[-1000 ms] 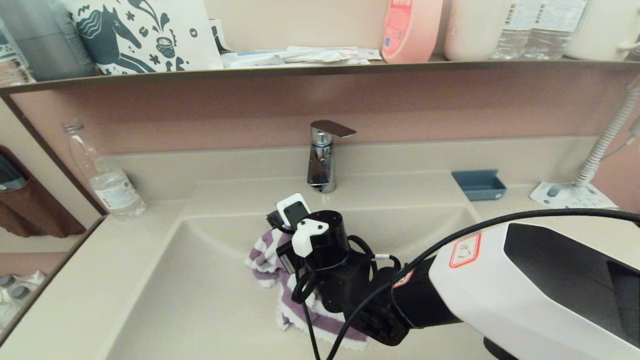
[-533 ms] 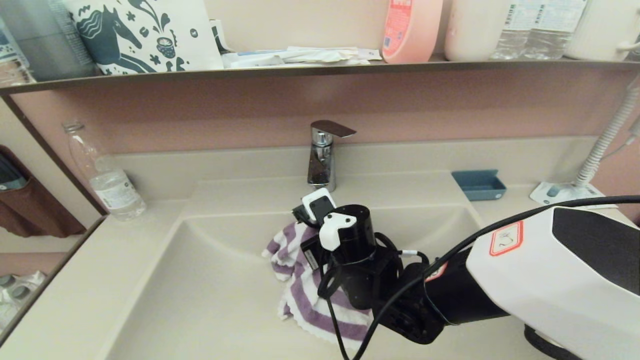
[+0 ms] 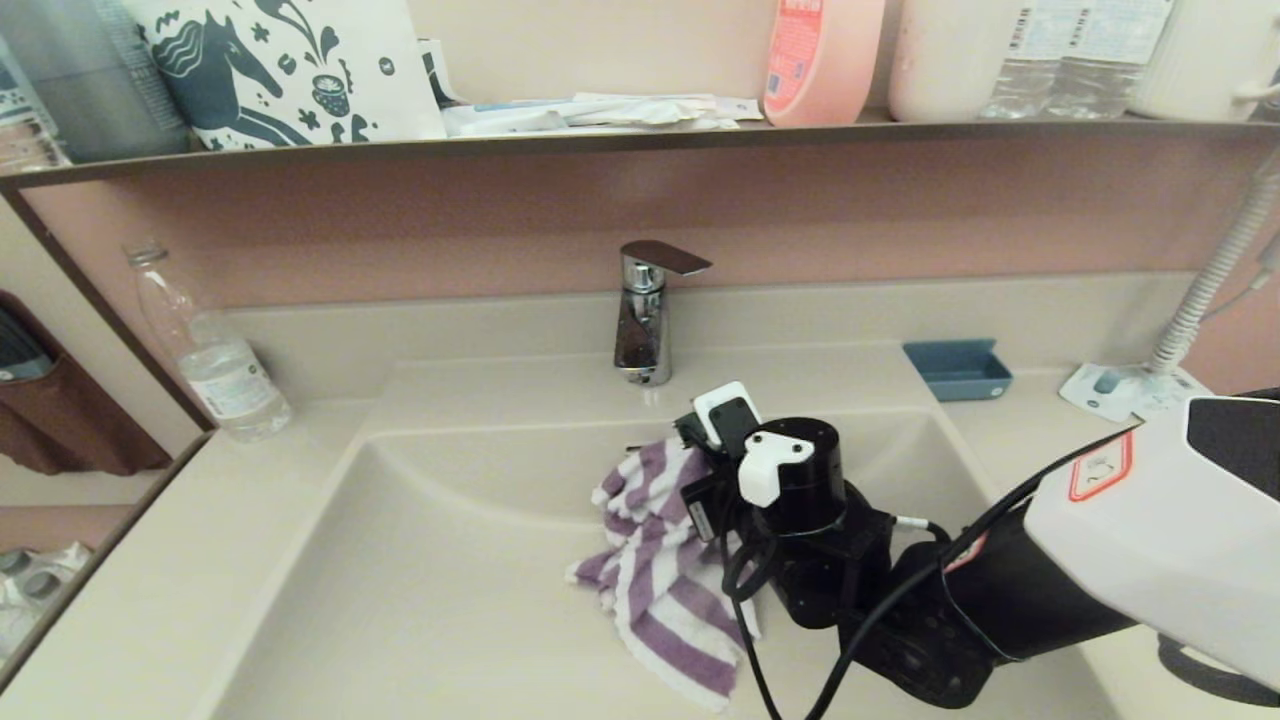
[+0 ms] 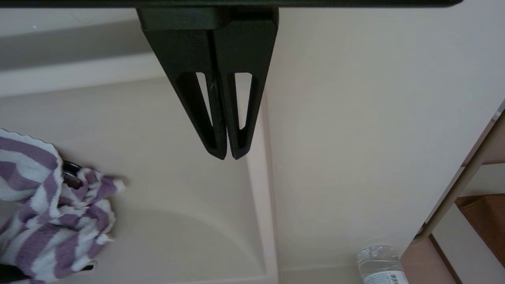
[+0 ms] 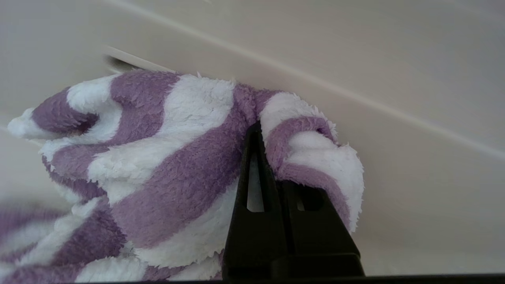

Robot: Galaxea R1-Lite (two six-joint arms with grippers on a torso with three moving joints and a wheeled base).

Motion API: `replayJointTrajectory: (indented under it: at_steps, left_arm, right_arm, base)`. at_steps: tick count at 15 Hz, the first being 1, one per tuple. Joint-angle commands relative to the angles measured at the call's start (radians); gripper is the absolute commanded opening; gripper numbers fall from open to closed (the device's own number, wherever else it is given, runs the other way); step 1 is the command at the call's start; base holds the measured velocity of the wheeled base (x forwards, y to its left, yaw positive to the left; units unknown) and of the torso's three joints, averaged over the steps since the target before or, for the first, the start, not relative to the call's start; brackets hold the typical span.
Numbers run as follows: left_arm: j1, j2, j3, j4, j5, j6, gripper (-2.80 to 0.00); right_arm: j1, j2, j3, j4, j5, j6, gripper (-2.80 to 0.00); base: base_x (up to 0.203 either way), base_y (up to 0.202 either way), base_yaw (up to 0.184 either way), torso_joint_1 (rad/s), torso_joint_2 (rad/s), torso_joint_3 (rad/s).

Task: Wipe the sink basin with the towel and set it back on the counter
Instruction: Wipe the sink

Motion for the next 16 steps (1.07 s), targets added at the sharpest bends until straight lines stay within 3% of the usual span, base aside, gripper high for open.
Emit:
replayJointTrajectory:
  at_steps: [1,12,16]
  left_arm:
    - [0.000,0.001,0.000,0.000,0.000,0.000,-2.80]
    - [0.000,0.001,0.000,0.000,0.000,0.000,-2.80]
    - [0.000,0.001,0.000,0.000,0.000,0.000,-2.80]
  right_arm:
    - [-0.025,-0.040,0.043,-0.007,-0.002,0.001,-2.80]
    - [-0.239,-0.260,0.279,-0.008,0.042,-0.007,-2.80]
    - [-0.267,-0.369,0.338,-0.004,0.045,-0.011,-2.80]
  base:
    - [0.000,0.000,0.000,0.000,0.00,0.000]
    - [0.000,0.000,0.000,0.000,0.00,0.000]
    - [0.000,0.000,0.000,0.000,0.00,0.000]
